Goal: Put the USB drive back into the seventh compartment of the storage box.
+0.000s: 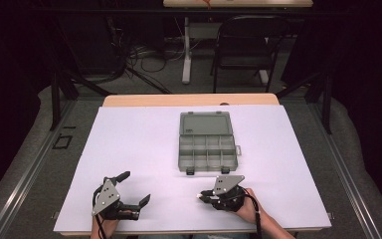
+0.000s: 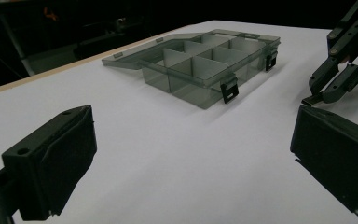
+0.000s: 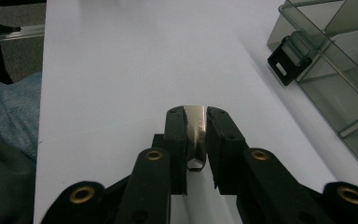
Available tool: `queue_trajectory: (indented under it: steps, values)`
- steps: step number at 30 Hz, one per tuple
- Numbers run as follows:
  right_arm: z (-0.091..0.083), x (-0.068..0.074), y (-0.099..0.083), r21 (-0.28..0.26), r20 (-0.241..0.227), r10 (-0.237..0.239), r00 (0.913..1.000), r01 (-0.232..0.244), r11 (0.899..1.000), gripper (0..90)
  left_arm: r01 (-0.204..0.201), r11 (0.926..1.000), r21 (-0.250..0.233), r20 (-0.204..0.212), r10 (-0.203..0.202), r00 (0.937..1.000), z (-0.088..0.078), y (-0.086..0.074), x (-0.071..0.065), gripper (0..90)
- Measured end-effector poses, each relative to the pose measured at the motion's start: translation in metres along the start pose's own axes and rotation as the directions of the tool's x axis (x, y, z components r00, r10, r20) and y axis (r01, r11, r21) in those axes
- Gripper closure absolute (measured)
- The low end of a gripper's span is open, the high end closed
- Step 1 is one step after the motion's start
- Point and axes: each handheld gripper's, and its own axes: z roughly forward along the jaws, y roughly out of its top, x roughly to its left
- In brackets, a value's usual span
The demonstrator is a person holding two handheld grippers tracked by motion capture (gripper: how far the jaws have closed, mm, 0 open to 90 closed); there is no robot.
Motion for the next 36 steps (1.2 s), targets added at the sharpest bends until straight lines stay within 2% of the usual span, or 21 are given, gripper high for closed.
queue_trajectory:
  steps: [36]
  values:
    - [-0.023,-0.005,0.005,-0.056,0.046,0.009,0.9989,-0.007,0.998,78.9,-0.002,1.0,0.002,-0.004,0.002,1.0,-0.001,0.0,0.001,0.5]
